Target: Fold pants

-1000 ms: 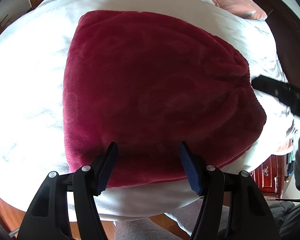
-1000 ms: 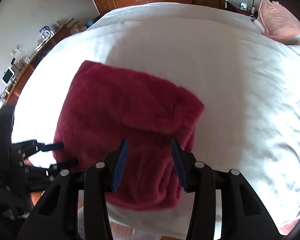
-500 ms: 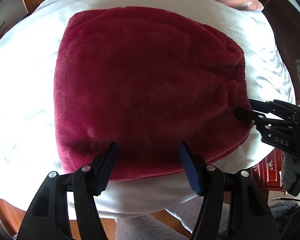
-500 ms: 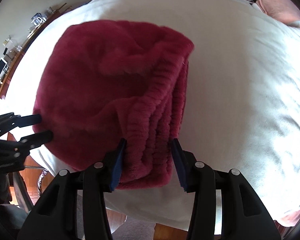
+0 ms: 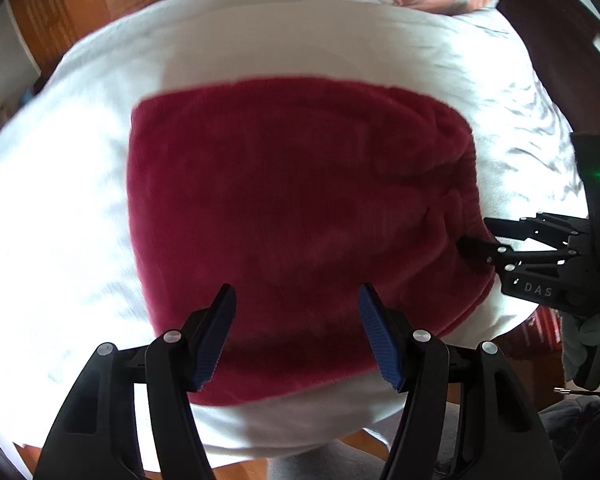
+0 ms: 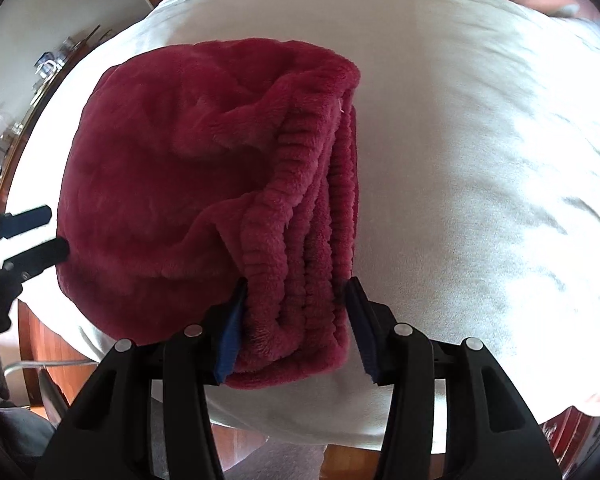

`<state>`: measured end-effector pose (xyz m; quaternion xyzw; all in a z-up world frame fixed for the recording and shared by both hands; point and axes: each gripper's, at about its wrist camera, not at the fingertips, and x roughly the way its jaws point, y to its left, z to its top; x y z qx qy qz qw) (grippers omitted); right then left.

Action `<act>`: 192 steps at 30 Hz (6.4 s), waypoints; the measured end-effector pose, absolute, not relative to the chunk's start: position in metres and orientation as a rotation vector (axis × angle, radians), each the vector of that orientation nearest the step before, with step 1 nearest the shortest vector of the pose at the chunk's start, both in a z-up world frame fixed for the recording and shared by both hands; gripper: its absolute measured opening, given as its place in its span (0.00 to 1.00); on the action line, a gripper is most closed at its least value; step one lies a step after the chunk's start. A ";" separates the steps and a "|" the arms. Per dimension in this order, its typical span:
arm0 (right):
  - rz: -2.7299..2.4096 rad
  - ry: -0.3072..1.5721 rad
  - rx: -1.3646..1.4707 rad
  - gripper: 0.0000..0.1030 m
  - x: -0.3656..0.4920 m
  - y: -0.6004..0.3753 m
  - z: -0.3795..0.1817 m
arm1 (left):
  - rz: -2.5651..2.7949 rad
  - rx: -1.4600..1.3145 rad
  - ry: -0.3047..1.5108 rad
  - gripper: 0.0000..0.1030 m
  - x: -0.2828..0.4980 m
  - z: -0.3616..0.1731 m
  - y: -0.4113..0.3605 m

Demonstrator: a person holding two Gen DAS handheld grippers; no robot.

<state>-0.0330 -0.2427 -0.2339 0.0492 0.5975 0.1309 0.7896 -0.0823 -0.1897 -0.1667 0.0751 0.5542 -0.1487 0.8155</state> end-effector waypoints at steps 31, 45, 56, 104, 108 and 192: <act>0.044 1.254 0.367 0.57 -0.004 -0.232 -0.203 | -0.392 0.330 1.087 0.61 -0.011 -0.150 -0.174; -0.026 1.267 0.389 0.64 0.004 -0.226 -0.216 | -0.406 0.331 1.088 0.67 -0.006 -0.145 -0.161; -0.039 1.286 0.423 0.74 0.017 -0.230 -0.232 | -0.368 0.296 1.156 0.70 0.001 -0.168 -0.140; 0.233 1.369 0.762 0.47 0.059 -0.276 -0.306 | -0.620 -0.809 1.515 0.51 0.031 -0.270 -0.031; 0.267 1.335 0.761 0.45 0.056 -0.286 -0.291 | -0.649 -0.795 1.480 0.47 0.028 -0.247 -0.039; -0.027 1.135 0.664 0.54 0.110 -0.736 -0.331 | -0.596 0.194 1.305 0.66 0.103 -0.175 -0.620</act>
